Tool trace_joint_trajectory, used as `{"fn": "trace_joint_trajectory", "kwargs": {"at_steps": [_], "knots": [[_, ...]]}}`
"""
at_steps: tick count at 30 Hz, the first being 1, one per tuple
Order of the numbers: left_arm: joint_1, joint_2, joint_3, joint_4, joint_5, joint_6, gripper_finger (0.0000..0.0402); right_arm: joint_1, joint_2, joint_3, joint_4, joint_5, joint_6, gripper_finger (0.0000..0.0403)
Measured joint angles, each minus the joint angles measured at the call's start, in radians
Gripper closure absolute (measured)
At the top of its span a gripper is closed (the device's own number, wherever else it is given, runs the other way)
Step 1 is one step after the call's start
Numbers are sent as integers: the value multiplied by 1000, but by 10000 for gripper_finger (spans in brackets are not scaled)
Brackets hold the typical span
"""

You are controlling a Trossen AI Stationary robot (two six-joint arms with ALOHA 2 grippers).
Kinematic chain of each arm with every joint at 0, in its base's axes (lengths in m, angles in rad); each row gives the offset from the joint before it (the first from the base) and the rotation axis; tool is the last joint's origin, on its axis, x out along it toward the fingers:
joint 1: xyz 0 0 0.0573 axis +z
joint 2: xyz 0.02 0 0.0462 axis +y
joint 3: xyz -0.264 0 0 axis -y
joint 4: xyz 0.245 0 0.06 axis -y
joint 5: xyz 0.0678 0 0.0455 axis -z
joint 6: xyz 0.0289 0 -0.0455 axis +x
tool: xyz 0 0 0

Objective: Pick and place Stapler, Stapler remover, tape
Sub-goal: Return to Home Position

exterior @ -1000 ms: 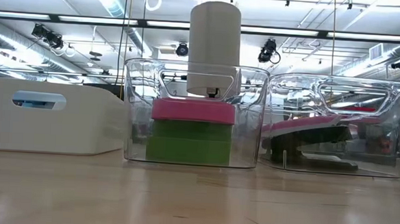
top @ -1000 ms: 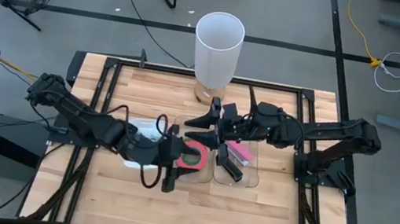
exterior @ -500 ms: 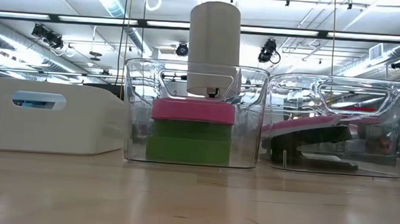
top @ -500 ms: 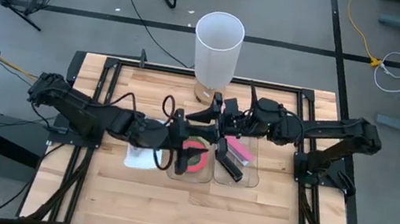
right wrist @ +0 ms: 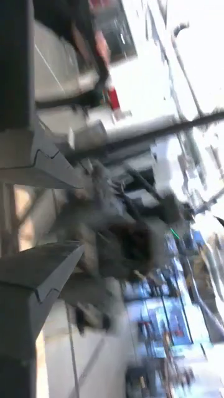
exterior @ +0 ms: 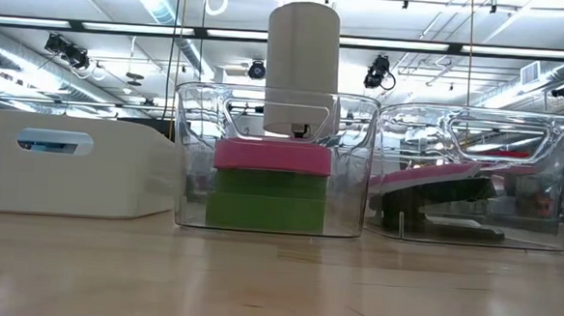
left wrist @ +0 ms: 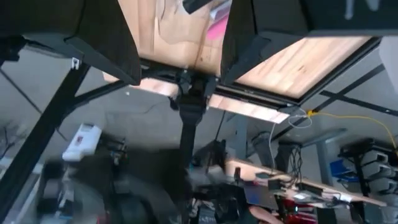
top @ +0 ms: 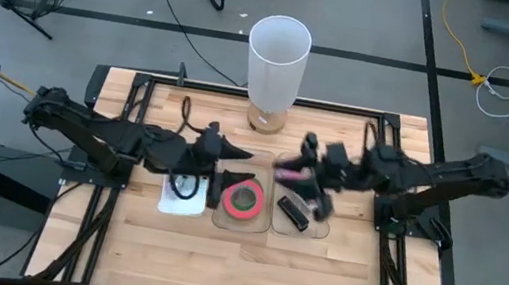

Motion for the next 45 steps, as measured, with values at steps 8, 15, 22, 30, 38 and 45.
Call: {"fn": "trace_joint_trajectory", "kwargs": {"at_steps": [8,15,22,30,38,45], "knots": [[28,-30,-2,7,1,0,177,70,-177,-287,37,-19,0,255],[123,-116,-207,173,0,0,177,68,-239,-484,37,0,0,255],[177,-298,-516,192,0,0,177,64,-236,-663,38,10,0,255],[183,-393,-743,190,-6,0,177,63,-236,-841,49,140,-82,255],[184,-512,-919,189,-8,0,177,60,-236,-897,77,394,-36,255],[184,-650,-1076,188,-8,0,177,60,-236,-896,250,556,-219,255]]}}
